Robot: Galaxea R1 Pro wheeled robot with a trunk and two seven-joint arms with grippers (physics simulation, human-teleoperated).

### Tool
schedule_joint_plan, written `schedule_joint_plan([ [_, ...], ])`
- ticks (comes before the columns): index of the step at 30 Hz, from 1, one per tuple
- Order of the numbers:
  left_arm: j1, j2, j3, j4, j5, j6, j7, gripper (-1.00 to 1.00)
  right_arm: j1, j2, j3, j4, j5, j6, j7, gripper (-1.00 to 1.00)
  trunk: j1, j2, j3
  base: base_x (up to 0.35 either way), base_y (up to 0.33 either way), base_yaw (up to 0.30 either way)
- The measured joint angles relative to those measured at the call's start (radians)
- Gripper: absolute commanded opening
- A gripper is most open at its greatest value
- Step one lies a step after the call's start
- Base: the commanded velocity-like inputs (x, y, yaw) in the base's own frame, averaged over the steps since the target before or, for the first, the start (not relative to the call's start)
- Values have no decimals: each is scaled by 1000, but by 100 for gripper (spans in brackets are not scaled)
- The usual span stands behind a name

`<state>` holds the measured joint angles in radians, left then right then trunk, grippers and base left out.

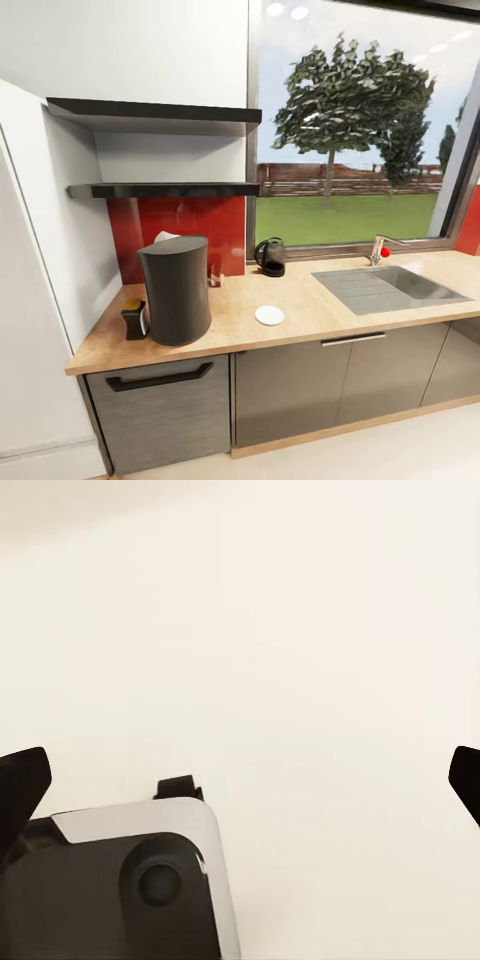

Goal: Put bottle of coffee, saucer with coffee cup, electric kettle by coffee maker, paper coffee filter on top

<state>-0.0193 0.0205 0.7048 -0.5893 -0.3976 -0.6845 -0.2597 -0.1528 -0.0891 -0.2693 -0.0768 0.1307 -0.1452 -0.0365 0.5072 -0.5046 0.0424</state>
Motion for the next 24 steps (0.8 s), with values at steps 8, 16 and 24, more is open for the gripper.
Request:
schedule_joint_plan([
  [8,118,20,119,137,-9,20,10,100,0,16,0,1,-2,2,2,100,0,0,0,0,0,0],
  [16,119,81,117,307,-55,360,27,100,0,30,-1,1,-2,2,2,100,0,0,0,0,0,28],
  [24,118,74,115,318,-124,529,200,100,0,30,0,0,-2,3,4,100,0,0,-2,0,0,236],
])
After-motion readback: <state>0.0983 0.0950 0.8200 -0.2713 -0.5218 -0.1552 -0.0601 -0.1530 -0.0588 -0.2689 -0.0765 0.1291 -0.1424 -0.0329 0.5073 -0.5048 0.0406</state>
